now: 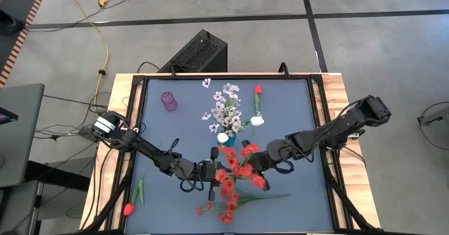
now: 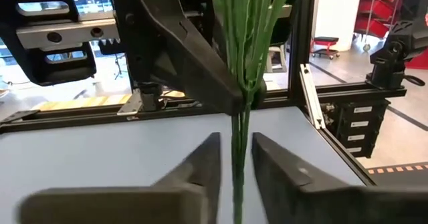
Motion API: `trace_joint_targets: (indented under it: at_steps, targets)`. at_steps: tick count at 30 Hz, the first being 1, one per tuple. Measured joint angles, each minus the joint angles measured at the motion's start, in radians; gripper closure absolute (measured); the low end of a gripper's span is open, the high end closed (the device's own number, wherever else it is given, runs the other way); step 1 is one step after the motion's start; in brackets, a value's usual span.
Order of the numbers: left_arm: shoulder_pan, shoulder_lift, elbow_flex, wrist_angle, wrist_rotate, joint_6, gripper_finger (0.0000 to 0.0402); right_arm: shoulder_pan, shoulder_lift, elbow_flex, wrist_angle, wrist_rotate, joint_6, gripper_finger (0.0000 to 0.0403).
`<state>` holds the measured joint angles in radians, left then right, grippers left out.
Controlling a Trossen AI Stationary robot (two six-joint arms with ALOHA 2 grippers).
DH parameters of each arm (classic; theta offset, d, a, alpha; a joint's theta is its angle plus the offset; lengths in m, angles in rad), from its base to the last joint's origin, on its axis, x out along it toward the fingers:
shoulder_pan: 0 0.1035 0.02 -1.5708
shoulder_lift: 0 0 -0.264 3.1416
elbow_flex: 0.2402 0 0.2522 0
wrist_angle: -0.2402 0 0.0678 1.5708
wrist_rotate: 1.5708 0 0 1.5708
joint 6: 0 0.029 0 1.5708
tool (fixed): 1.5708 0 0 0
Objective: Sort flowers into vase by color
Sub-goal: Put the right red flowers into the purple vase
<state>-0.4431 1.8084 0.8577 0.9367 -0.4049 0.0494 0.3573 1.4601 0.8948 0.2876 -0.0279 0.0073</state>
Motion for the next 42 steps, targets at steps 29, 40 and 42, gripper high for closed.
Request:
trace_joint_targets:
  at_steps: [29, 40, 42]
  targets:
    - [-0.035, -0.454, -0.001, -0.324, 0.040, 0.152, 0.0401, 0.057, -0.280, 0.003, -0.488, 0.000, 0.123, 0.0217]
    - [0.016, -0.801, -0.002, -0.860, -0.420, 0.102, 0.0401, 0.058, -0.227, 0.002, -0.524, 0.003, 0.097, 0.0225]
    - [0.043, -0.843, -0.017, -0.907, -0.461, 0.094, 0.0401, 0.055, -0.230, 0.002, -0.516, 0.003, 0.096, 0.0226]
